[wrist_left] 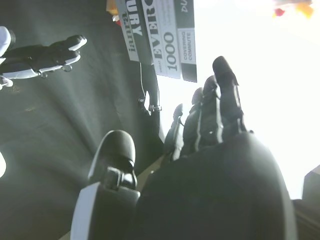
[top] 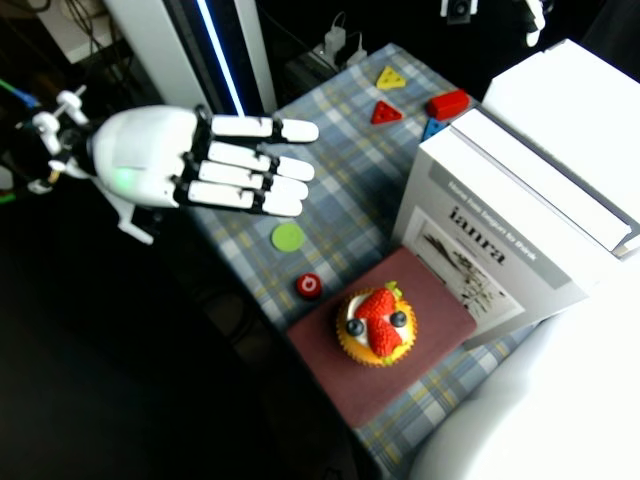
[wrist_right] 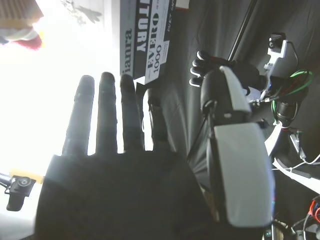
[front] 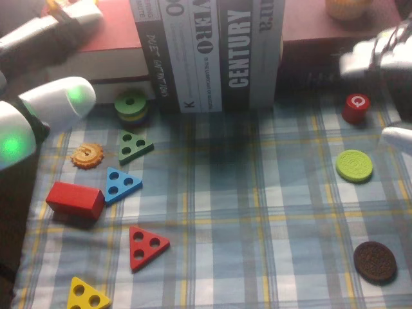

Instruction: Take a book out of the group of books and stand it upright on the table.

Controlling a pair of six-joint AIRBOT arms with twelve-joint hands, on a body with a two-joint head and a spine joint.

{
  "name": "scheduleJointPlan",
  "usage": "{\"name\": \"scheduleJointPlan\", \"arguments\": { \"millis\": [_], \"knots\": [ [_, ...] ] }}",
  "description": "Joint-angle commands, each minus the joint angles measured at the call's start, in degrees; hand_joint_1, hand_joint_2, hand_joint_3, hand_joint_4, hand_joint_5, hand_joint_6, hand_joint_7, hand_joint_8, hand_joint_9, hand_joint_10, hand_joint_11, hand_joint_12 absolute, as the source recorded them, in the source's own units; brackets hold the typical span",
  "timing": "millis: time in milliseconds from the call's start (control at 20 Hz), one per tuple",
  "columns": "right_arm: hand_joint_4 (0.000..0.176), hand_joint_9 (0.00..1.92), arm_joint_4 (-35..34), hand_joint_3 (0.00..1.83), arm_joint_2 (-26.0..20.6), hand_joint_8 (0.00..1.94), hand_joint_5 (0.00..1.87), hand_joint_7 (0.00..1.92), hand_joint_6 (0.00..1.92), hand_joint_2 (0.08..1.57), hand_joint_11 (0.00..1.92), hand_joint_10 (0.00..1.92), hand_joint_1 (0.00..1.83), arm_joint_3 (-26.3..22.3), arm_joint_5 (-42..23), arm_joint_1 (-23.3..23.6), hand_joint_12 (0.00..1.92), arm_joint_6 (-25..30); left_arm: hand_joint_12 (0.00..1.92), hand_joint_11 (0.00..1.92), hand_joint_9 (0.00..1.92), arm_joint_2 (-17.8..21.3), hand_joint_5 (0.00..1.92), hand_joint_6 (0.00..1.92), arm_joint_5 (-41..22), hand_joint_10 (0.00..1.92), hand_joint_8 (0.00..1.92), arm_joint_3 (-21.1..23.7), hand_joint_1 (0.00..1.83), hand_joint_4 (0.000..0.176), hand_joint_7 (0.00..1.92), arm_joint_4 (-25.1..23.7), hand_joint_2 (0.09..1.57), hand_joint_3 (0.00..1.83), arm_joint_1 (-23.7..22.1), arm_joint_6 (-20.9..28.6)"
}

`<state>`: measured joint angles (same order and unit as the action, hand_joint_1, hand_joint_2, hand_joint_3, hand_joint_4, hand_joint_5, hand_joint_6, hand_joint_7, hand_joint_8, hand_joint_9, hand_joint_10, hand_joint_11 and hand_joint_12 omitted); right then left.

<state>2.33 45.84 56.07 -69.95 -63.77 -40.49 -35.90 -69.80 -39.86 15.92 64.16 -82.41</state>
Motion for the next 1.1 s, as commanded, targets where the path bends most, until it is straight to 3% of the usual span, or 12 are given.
{"name": "scheduleJointPlan", "arguments": {
  "millis": [0, 150, 250, 300, 400, 500, 650, 700, 750, 800, 900, 1050],
  "knots": [
    [0.0, 0.61, -0.9, 0.0, 0.0, 0.01, 0.72, 0.59, 0.01, 1.37, 0.33, 0.03, 0.53, 0.4, -7.2, 1.6, 0.82, 0.3, 0.58, 0.14, 0.4, 0.1, 0.41, 0.0, -7.4, 0.01, 0.0, -0.2, 0.26, 0.176, 0.4, -0.1, 1.32, 0.0, -0.4, 0.5],
    [0.0, 0.6, 0.5, 0.0, 0.6, 0.01, 0.73, 0.6, 0.0, 1.36, 0.31, 0.01, 0.57, 1.3, -7.2, 5.5, 0.8, 0.0, 0.55, 0.09, 0.39, 0.0, 0.42, 0.0, -7.4, 0.0, 0.0, -0.2, 0.27, 0.163, 0.41, 0.1, 1.33, 0.0, -0.1, 0.5],
    [0.0, 0.54, 1.0, 0.0, 1.7, 0.0, 0.72, 0.58, 0.0, 1.36, 0.24, 0.0, 0.62, 2.6, -7.2, 9.1, 0.71, -0.7, 0.44, 0.09, 0.36, 0.0, 0.43, 0.0, -7.5, 0.0, 0.0, -0.2, 0.2, 0.173, 0.41, 0.2, 1.34, 0.0, 0.2, 0.5],
    [0.0, 0.51, 1.0, 0.0, 2.3, 0.0, 0.7, 0.54, 0.0, 1.38, 0.22, 0.0, 0.55, 3.2, -7.2, 11.1, 0.63, -1.8, 0.42, 0.09, 0.35, 0.0, 0.44, 0.0, -7.5, 0.0, 0.0, -0.2, 0.23, 0.17, 0.4, 0.2, 1.34, 0.0, 0.3, 0.5],
    [0.031, 0.29, 0.6, 0.0, 2.8, 0.0, 0.6, 0.39, 0.0, 1.38, 0.05, 0.0, 0.25, 3.5, -7.1, 13.9, 0.43, -5.0, 0.35, 0.11, 0.35, 0.0, 0.46, 0.0, -7.4, 0.0, 0.0, -0.2, 0.24, 0.159, 0.4, 0.2, 1.35, 0.0, 0.3, 0.5],
    [0.064, 0.05, 0.1, 0.0, 3.5, 0.0, 0.56, 0.22, 0.0, 1.32, 0.0, 0.0, 0.11, 3.7, -5.6, 17.1, 0.09, -8.1, 0.3, 0.15, 0.36, -0.1, 0.47, 0.0, -7.3, 0.0, 0.0, -0.2, 0.23, 0.159, 0.42, 0.3, 1.35, 0.0, 0.3, 0.5],
    [0.126, 0.06, 1.2, 0.0, 5.6, 0.0, 0.52, 0.14, 0.0, 1.17, 0.1, 0.0, 0.0, 5.5, -1.5, 22.0, 0.13, -9.4, 0.28, 0.14, 0.37, -0.2, 0.49, 0.0, -6.8, 0.0, 0.0, -0.2, 0.23, 0.138, 0.43, 0.4, 1.36, 0.0, 0.5, 0.5],
    [0.124, 0.04, 1.5, 0.0, 6.2, 0.0, 0.49, 0.1, 0.0, 1.17, 0.09, 0.0, 0.0, 6.1, 0.0, 23.5, 0.13, -9.7, 0.28, 0.15, 0.37, -0.3, 0.49, 0.01, -6.7, 0.01, 0.01, -0.3, 0.22, 0.138, 0.43, 0.5, 1.36, 0.0, 0.5, 0.5],
    [0.154, 0.07, 1.9, 0.0, 7.1, 0.0, 0.43, 0.07, 0.0, 1.16, 0.16, 0.01, 0.0, 6.9, 2.2, 25.3, 0.17, -10.2, 0.28, 0.16, 0.38, -0.3, 0.5, 0.01, -6.7, 0.01, 0.01, -0.3, 0.22, 0.131, 0.44, 0.5, 1.36, 0.0, 0.5, 0.5],
    [0.172, 0.1, 2.2, 0.0, 7.7, 0.0, 0.39, 0.02, 0.0, 1.14, 0.16, 0.01, 0.0, 7.3, 3.6, 26.3, 0.3, -10.6, 0.28, 0.16, 0.37, -0.4, 0.5, 0.01, -6.6, 0.0, 0.0, -0.3, 0.19, 0.134, 0.44, 0.5, 1.37, 0.0, 0.5, 0.5],
    [0.176, 0.05, 2.7, 0.0, 9.4, 0.0, 0.36, 0.0, 0.0, 1.09, 0.01, 0.0, 0.0, 8.5, 7.5, 28.9, 0.61, -12.1, 0.25, 0.13, 0.35, -0.5, 0.47, 0.0, -6.3, 0.0, 0.0, -0.3, 0.13, 0.161, 0.42, 0.5, 1.37, 0.0, 0.5, 0.5],
    [0.176, 0.0, 2.7, 0.0, 11.0, 0.0, 0.32, 0.0, 0.01, 1.08, 0.0, 0.0, 0.0, 9.5, 10.5, 31.4, 0.08, -14.3, 0.25, 0.16, 0.38, -0.7, 0.49, 0.01, -5.9, 0.01, 0.01, -0.5, 0.16, 0.149, 0.45, 0.5, 1.37, 0.0, 0.5, 0.7]
  ]
}}
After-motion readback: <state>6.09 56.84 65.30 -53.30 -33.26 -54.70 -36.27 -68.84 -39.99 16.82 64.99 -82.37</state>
